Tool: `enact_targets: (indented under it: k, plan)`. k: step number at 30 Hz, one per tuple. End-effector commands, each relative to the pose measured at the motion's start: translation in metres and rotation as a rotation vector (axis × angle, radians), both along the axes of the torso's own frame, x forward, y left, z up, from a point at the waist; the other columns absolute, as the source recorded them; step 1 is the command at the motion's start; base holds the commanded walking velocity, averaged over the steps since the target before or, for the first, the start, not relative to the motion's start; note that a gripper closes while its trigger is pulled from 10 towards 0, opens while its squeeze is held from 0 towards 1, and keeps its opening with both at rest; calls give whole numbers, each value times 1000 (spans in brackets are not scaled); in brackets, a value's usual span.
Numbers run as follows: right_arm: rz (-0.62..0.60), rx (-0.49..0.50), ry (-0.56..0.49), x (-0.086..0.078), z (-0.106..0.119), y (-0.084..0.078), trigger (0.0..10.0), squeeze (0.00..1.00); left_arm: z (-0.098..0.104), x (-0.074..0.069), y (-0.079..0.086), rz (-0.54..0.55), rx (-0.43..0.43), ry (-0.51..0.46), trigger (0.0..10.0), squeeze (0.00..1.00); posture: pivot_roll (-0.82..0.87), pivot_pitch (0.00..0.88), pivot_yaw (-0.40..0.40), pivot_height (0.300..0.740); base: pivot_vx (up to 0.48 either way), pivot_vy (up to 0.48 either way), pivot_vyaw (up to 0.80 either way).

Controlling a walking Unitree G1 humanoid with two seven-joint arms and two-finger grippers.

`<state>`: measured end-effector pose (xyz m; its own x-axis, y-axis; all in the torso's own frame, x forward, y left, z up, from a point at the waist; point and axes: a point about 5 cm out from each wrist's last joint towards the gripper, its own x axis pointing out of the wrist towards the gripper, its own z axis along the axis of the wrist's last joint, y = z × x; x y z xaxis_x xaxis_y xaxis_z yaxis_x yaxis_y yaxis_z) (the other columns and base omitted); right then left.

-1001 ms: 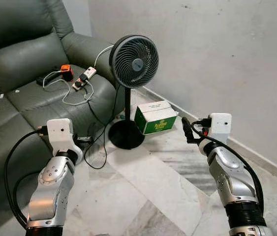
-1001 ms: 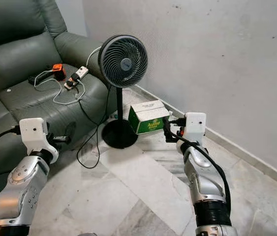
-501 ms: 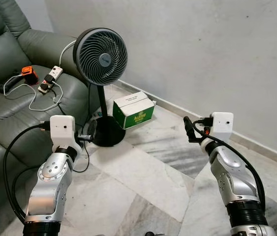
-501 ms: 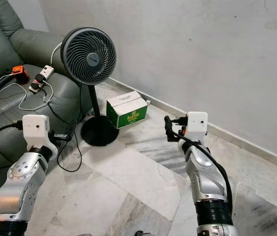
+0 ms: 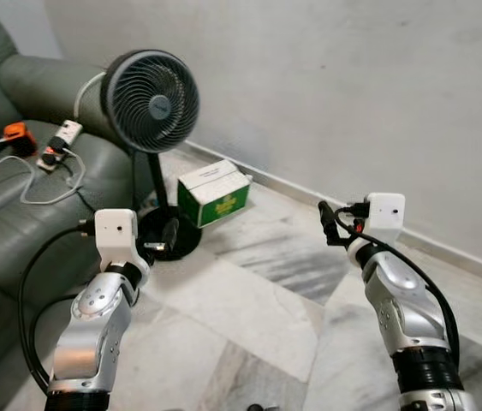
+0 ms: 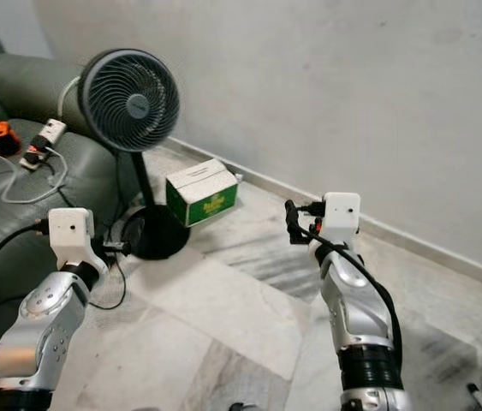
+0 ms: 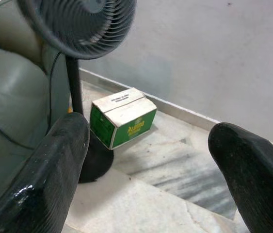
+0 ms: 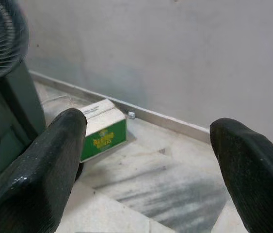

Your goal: Hang keys on a hook

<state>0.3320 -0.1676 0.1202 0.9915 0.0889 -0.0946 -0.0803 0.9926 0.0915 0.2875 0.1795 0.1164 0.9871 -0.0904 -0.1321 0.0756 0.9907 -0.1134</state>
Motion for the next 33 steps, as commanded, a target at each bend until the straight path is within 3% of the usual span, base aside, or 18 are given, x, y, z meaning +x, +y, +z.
enact_targets:
  k: [1,17,33]
  plan:
    - [-21,-6,9,-1,-2,-7,10000,0,0,-1,-7,-31,-12,2,10000,0,77,106,-31,740,0,0,-800]
    - [-11,-5,4,-2,-2,-5,10000,0,-1,-3,-7,-33,-20,14,10000,0,83,95,-31,740,0,0,-764]
    - [-10,-4,-3,-1,-2,-4,10000,0,-1,-2,-6,-37,-23,19,10000,0,86,93,-27,740,188,0,0]
